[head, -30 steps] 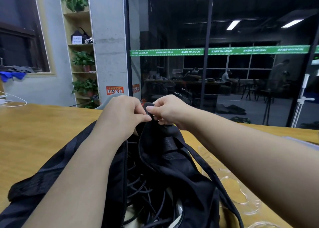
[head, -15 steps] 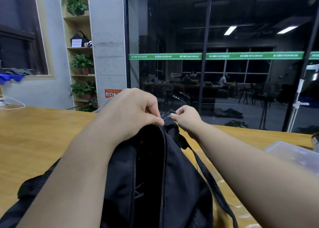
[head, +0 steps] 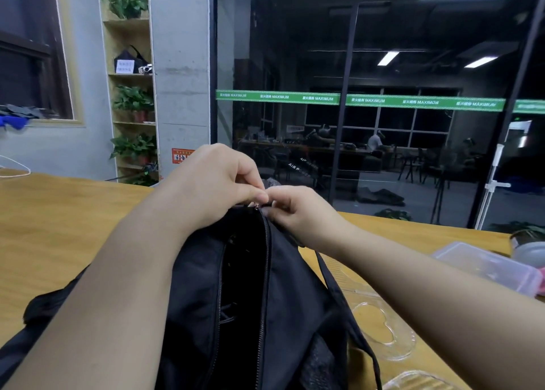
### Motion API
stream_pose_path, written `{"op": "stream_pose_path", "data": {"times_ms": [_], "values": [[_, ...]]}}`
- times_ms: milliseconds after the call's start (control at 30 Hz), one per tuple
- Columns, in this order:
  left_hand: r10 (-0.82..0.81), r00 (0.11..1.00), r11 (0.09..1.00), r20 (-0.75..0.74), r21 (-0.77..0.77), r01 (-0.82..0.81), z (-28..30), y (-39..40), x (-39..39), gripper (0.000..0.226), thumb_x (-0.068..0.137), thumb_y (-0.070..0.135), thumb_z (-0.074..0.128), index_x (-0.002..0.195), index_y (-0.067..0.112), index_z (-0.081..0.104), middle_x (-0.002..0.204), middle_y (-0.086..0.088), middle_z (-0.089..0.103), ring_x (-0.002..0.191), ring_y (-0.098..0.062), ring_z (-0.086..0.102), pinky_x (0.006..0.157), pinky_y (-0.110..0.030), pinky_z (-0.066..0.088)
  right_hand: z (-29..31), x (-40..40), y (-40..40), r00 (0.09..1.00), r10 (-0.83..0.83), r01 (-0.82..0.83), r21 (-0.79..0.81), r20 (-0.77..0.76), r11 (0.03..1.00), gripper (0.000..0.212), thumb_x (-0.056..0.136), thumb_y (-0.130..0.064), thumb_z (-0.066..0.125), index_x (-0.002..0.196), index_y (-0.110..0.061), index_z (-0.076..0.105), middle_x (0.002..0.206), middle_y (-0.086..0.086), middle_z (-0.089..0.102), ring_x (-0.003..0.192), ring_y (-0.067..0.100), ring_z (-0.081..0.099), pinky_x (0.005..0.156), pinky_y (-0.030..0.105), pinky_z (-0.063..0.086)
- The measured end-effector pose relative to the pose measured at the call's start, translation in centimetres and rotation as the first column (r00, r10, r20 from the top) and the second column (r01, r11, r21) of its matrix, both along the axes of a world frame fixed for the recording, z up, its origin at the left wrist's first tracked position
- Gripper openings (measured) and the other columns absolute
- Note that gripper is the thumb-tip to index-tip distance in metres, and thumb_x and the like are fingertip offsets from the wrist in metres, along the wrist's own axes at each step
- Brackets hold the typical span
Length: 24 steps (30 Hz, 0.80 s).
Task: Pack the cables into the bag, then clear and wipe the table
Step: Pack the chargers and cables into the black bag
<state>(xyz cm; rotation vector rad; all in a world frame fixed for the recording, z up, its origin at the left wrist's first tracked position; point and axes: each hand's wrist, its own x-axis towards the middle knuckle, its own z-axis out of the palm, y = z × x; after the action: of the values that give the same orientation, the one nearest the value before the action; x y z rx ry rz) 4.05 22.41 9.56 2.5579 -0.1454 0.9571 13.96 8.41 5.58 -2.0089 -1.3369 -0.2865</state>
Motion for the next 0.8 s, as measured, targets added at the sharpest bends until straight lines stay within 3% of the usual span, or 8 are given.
{"op": "stream_pose_path", "data": {"times_ms": [67, 200, 267, 333, 433, 533, 667, 800], "values": [[-0.009, 1.0, 1.0, -0.028, -0.009, 0.009, 0.0, 0.0, -0.1, 0.008, 0.068, 0.027, 0.08, 0.064, 0.026, 0.073, 0.062, 0.004, 0.068, 0.063, -0.01, 0.062, 0.063, -0.03, 0.049, 0.2, 0.4, 0.3, 0.998, -0.057, 0.057, 0.021, -0.02, 0.998, 0.015, 0.092, -0.008, 0.056, 0.097, -0.013, 0.07, 0.054, -0.024, 0.055, 0.055, -0.011, 0.053, 0.053, 0.007, 0.036], [-0.01, 0.994, 1.0, -0.105, -0.022, 0.008, -0.2, -0.1, -0.5, 0.009, 0.065, 0.03, 0.08, 0.063, 0.03, 0.071, 0.058, 0.003, 0.067, 0.06, -0.012, 0.062, 0.062, -0.033, 0.052, 0.0, 1.5, 1.2, 0.984, -0.175, 0.176, 0.009, -0.029, 0.984, 0.017, 0.093, -0.012, 0.055, 0.098, -0.015, 0.071, 0.054, -0.025, 0.058, 0.056, -0.008, 0.055, 0.054, 0.004, 0.036], [-0.01, 0.988, 1.0, -0.153, -0.016, 0.008, -0.5, -0.6, -1.3, 0.012, 0.065, 0.028, 0.081, 0.059, 0.029, 0.071, 0.059, 0.009, 0.066, 0.058, -0.008, 0.06, 0.056, -0.021, 0.046, -0.3, 1.9, 1.7, 0.975, -0.219, 0.219, -0.005, -0.047, 0.976, 0.018, 0.093, -0.014, 0.055, 0.1, -0.017, 0.072, 0.077, -0.019, 0.07, 0.07, -0.002, 0.059, 0.06, 0.008, 0.034], [-0.018, 0.983, 1.0, -0.185, -0.015, 0.015, -1.2, -1.0, -2.4, 0.012, 0.065, 0.025, 0.081, 0.059, 0.028, 0.071, 0.061, 0.012, 0.067, 0.063, -0.007, 0.061, 0.056, -0.018, 0.044, -0.7, 2.4, 2.3, 0.961, -0.274, 0.274, -0.021, -0.042, 0.962, 0.019, 0.093, -0.015, 0.055, 0.1, -0.018, 0.072, 0.103, -0.004, 0.071, 0.094, 0.013, 0.061, 0.074, 0.018, 0.037], [-0.068, 0.962, 0.993, -0.263, -0.106, 0.041, -2.5, -1.2, -4.4, 0.009, 0.066, 0.023, 0.081, 0.063, 0.026, 0.073, 0.065, 0.008, 0.07, 0.068, -0.011, 0.064, 0.067, -0.029, 0.05, -1.1, 2.6, 2.6, 0.936, -0.348, 0.345, -0.058, -0.052, 0.937, 0.021, 0.093, -0.016, 0.053, 0.1, -0.02, 0.072, 0.11, 0.0, 0.069, 0.105, 0.019, 0.059, 0.087, 0.025, 0.043], [-0.035, 0.949, 0.994, -0.314, -0.113, -0.001, -3.6, -1.3, -5.6, 0.01, 0.07, 0.023, 0.078, 0.063, 0.024, 0.072, 0.065, 0.013, 0.07, 0.067, -0.006, 0.063, 0.067, -0.026, 0.05, -1.2, 1.8, 2.8, 0.923, -0.383, 0.377, -0.131, -0.029, 0.917, 0.023, 0.093, -0.017, 0.05, 0.103, -0.022, 0.07, 0.114, 0.001, 0.068, 0.109, 0.022, 0.058, 0.09, 0.03, 0.046], [0.03, 0.967, 0.996, -0.254, -0.075, -0.051, -4.0, -1.5, -6.4, 0.012, 0.074, 0.025, 0.075, 0.065, 0.028, 0.069, 0.066, 0.02, 0.067, 0.067, 0.0, 0.06, 0.065, -0.025, 0.049, -1.0, -1.1, 2.2, 0.944, -0.267, 0.311, -0.253, 0.193, 0.916, 0.044, 0.089, -0.008, 0.043, 0.127, -0.027, 0.057, 0.133, -0.001, 0.057, 0.122, 0.023, 0.048, 0.099, 0.036, 0.043], [0.017, 0.988, 0.999, -0.153, -0.041, -0.024, -4.0, -1.9, -7.6, 0.011, 0.073, 0.026, 0.075, 0.065, 0.03, 0.069, 0.07, 0.021, 0.066, 0.071, -0.002, 0.058, 0.063, -0.02, 0.045, -1.2, -4.6, 0.0, 0.949, 0.016, 0.102, -0.354, 0.316, 0.93, 0.052, 0.081, -0.002, 0.046, 0.126, -0.025, 0.057, 0.135, -0.007, 0.053, 0.116, 0.021, 0.046, 0.099, 0.033, 0.037]]}}
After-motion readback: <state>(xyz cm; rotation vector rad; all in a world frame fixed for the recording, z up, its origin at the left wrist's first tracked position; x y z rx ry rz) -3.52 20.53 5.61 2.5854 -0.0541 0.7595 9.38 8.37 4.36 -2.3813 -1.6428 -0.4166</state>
